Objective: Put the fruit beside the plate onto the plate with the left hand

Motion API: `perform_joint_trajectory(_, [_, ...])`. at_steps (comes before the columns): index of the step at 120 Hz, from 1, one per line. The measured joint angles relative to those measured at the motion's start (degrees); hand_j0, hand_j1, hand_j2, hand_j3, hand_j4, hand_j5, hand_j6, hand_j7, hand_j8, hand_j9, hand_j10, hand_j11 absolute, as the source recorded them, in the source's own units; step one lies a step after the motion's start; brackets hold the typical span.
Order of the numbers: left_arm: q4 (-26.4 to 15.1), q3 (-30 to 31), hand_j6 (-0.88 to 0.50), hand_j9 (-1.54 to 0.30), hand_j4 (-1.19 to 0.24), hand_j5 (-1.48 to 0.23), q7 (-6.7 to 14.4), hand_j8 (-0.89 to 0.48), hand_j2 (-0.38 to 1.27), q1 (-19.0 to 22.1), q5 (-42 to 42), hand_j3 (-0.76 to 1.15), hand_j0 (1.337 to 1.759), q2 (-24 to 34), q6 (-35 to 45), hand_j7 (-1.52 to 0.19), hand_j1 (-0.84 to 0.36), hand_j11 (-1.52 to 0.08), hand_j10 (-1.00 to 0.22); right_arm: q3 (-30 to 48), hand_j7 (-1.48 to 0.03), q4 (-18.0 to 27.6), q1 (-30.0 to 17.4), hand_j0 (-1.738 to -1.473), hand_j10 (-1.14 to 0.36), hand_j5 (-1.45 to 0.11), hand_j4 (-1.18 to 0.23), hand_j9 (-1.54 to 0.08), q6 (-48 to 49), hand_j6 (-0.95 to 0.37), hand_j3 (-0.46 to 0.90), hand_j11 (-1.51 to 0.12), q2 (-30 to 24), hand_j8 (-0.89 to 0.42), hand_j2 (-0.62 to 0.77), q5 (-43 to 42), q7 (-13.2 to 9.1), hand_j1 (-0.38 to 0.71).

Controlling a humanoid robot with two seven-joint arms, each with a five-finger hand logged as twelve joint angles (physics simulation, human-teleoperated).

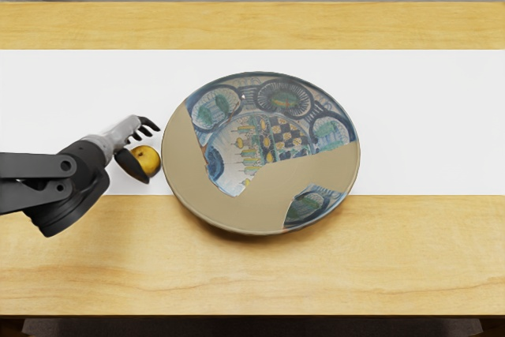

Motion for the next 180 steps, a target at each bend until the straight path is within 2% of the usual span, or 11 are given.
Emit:
perform_joint_trajectory(45, [1.95,0.46,-0.39,-0.51,-0.39,-0.51,0.15,-0.39,0.15,-0.26,0.76,0.00,1.658,0.44,-0.01,-0.51,-0.09,-0.51,-0.39,0.00,-0.05,0.00,0.00,-1.658,-0.03,-0.05,-0.03,-0.05,0.00,-0.03,0.00,-0.05,0.00,-0.03,-0.01,-0.02,0.00,-0.31])
perform_joint_trajectory(124, [1.98,1.18,-0.42,-0.55,-0.42,-0.55,0.41,-0.42,0.11,-2.19,1.24,0.00,1.658,-1.92,0.00,-0.55,-0.16,-0.55,-0.42,0.00,-0.05,0.00,0.00,-1.658,-0.03,-0.05,-0.03,-0.05,0.00,-0.03,0.00,-0.05,0.00,-0.03,-0.01,-0.03,0.00,-0.31])
perform_joint_trajectory(146, [1.95,1.81,-0.48,-0.64,-0.48,-0.63,1.69,-0.49,0.15,-2.20,1.32,0.00,1.657,-1.93,-0.03,-0.63,-0.21,-0.64,-0.48,0.00,-0.05,0.00,0.00,-1.658,-0.03,-0.05,-0.03,-0.05,-0.01,-0.03,0.00,-0.05,0.00,-0.03,-0.01,-0.03,0.00,-0.31])
perform_joint_trajectory(180, [1.79,2.65,-0.49,-0.73,-0.55,-0.66,2.21,-0.43,0.11,-2.18,2.16,0.00,1.652,-1.82,-0.07,-0.70,-0.21,-0.73,-0.52,0.00,-0.05,0.00,0.00,-1.658,-0.03,-0.05,-0.03,-0.05,0.00,-0.03,0.00,-0.05,0.00,-0.03,-0.01,-0.01,0.00,-0.31])
